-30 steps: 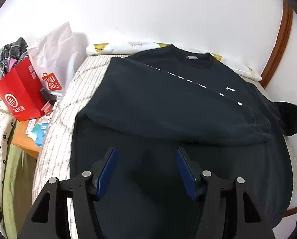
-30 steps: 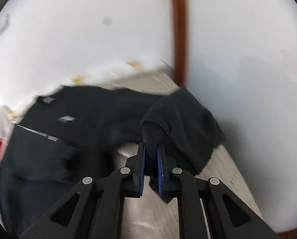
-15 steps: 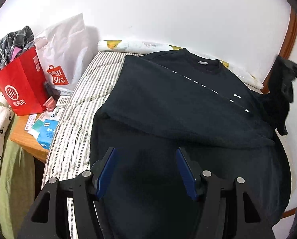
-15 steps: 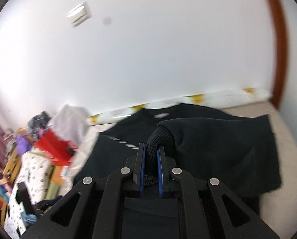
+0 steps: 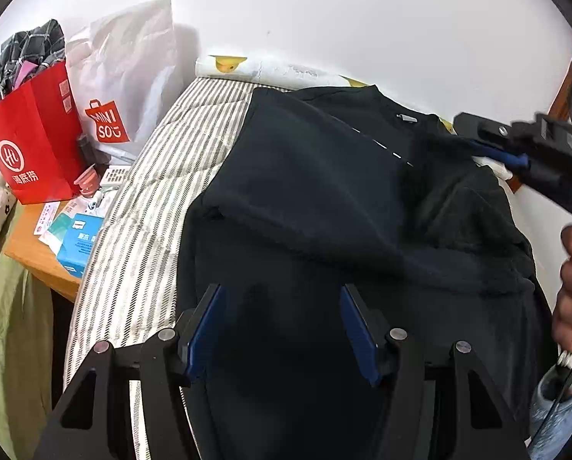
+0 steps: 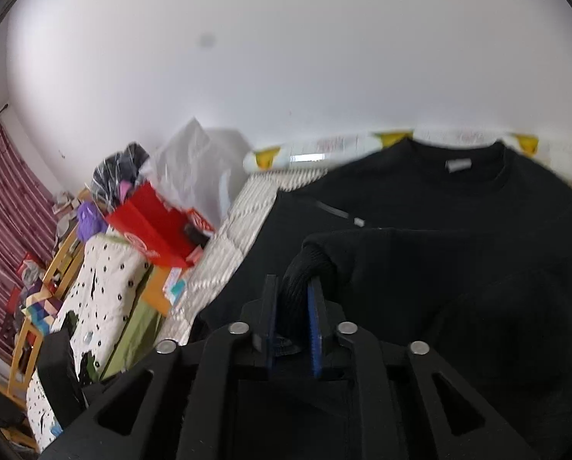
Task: Fold small clothes
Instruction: 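Carry the plain sleeve across the body with the right gripper, release, then grasp the folded cuff with the left gripper, reposition it on the body, release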
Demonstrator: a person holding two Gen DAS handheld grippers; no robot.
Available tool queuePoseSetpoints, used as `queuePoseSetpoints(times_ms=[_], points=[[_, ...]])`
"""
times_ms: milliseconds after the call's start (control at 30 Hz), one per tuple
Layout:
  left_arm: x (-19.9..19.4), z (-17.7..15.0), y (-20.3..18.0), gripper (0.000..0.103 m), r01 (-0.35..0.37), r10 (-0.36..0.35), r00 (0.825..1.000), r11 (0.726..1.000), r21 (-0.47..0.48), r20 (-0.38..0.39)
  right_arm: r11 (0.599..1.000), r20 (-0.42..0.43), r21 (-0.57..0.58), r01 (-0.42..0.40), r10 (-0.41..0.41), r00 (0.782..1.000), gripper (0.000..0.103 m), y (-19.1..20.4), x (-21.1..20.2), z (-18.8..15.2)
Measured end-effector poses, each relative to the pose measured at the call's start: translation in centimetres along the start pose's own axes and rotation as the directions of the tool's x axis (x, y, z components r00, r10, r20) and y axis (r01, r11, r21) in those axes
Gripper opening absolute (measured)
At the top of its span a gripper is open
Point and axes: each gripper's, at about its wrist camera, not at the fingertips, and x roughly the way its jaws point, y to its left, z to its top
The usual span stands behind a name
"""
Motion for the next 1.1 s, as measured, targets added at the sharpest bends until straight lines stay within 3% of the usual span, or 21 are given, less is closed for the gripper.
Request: queuePoseSetpoints(times_ms=[67,100,233,333,433,500,533,600,733,833,933,1000,1033,1067,1100], points=[[0.4,0.2,-0.2,0.059,0.017,-0.017,1.0,1.0,-0.001,-0.002,1.0,0.006,-0.023,0.01,-0.01,1.0,0.047,-0.5,-0.4,-0.8],[0.5,0.4,-0.4,0.059,0.03,-0.03,1.0,1.0,-0.001,-0.003,0.999,0.014,-0.038,0.026,-0.025,1.0,0.051,-0.8,-0.8,-1.1],[0.7,1.3,-1.5,0.059,0.08,-0.08,0.996,0.997,0.001,0.023,0.987,0.06,-0.099,0.125,-0.12,0.991,0.053,-3.2,-3.9,-2.6],[1.6,2.6,-2.6,0.058,0.091,-0.091,0.995,0.996,0.013,0.029,0.967,0.064,-0.112,0.229,-0.223,0.973,0.053,-6.7,-6.3,-4.0],[2.7,3.4,-3.4,0.057,0.083,-0.084,0.996,0.996,0.025,0.026,0.918,0.051,-0.12,0.378,-0.375,0.926,0.053,-10.8,-8.2,-5.8],[3.8,4.0,-3.8,0.057,0.059,-0.06,0.998,0.998,0.027,0.019,0.876,-0.001,-0.119,0.468,-0.472,0.882,0.053,-13.6,-8.6,-7.3],[4.3,4.2,-3.9,0.056,0.053,-0.053,0.998,0.998,0.026,0.016,0.857,-0.031,-0.114,0.502,-0.508,0.861,0.053,-14.9,-8.8,-8.1],[5.5,4.5,-3.9,0.051,0.04,-0.04,0.999,0.999,0.019,0.001,0.842,-0.072,-0.084,0.533,-0.538,0.84,0.053,-17.4,-9.2,-9.8],[7.1,4.7,-3.5,0.042,0.058,-0.058,0.998,0.998,-0.01,-0.029,0.842,-0.115,0.0,0.539,-0.535,0.837,0.053,-20.4,-9.5,-11.7],[7.8,4.7,-3.9,0.03,0.064,-0.064,0.997,0.998,-0.013,-0.031,0.867,-0.11,0.077,0.492,-0.483,0.868,0.053,-22.0,-9.4,-12.0],[7.9,5.0,-4.7,0.014,0.029,-0.029,0.999,0.999,0.014,-0.02,0.861,-0.124,0.108,0.496,-0.484,0.866,0.052,-22.8,-8.2,-11.6],[7.5,5.4,-4.5,0.01,0.039,-0.039,0.999,0.999,0.006,-0.015,0.868,-0.106,0.147,0.475,-0.463,0.88,0.04,-23.0,-8.0,-11.6],[7.2,5.6,-4.3,0.01,0.053,-0.053,0.999,0.999,-0.001,-0.009,0.884,-0.097,0.153,0.441,-0.431,0.897,0.023,-22.9,-8.0,-11.6],[6.6,5.8,-4.2,0.01,0.073,-0.073,0.997,0.997,-0.001,0.002,0.889,-0.09,0.146,0.434,-0.425,0.901,0.012,-22.8,-7.9,-11.4],[6.2,5.9,-4.1,0.01,0.083,-0.083,0.997,0.997,0.003,0.01,0.885,-0.075,0.132,0.446,-0.44,0.895,0.011,-22.7,-8.1,-11.3]])
